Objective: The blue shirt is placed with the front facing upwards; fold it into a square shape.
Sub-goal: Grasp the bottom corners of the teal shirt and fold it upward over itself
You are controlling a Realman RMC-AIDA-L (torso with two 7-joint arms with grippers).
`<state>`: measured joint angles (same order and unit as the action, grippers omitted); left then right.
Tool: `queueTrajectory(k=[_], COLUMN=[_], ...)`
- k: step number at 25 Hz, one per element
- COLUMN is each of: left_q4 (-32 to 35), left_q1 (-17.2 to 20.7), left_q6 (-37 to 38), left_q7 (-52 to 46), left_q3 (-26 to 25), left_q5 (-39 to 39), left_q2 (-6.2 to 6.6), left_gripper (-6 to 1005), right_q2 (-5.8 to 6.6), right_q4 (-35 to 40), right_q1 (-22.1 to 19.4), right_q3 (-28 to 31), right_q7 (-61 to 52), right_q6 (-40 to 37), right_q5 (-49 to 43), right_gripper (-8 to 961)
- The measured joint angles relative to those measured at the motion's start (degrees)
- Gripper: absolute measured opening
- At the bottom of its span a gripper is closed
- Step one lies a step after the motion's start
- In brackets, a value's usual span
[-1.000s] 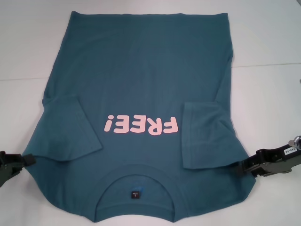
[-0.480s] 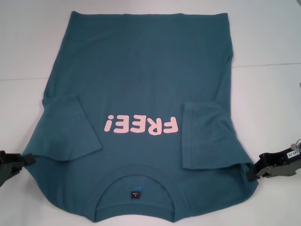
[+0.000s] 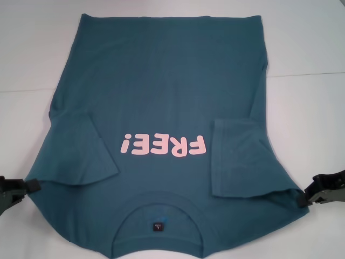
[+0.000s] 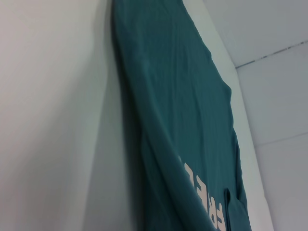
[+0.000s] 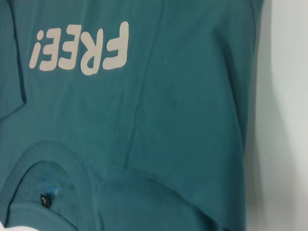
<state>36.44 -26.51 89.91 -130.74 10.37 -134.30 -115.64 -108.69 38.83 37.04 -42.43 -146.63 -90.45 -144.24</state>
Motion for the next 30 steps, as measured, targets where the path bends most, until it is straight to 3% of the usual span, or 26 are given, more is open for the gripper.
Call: queueTrajectory(k=[11,16,24,30], left_q4=[3.00,6.02,11.13,11.72], left_q1=[1.90,3.92,8.84,10.25], left_q6=[7.47,11.01,15.66,16.93], left_q7=[0.04,-0.50,-1.02,-1.02], left_q3=[1.57,4.51,4.82,4.84], left_q5=[-0.83,-0.95,-1.87,-3.18], left_q2=[-0.24,-1.55,-3.75,-3.96], left_gripper=[14,14,14,14], right_q2=[0.69,0.53,0.34,-0.16], right_q4=[2.17,2.89,5.00,5.01], right_q1=[-1.60,-2.51,-4.76,-5.98], right_q3=[-0.24,-0.37,-0.37,-0.46], right_q7=[-0.56,-0.42,-0.49,0.05], right_q6=[-5.61,-7.76,-9.59,-10.04], right_q5=[-0.31,-0.84,-0.96,-1.23], right_gripper=[1,1,1,2])
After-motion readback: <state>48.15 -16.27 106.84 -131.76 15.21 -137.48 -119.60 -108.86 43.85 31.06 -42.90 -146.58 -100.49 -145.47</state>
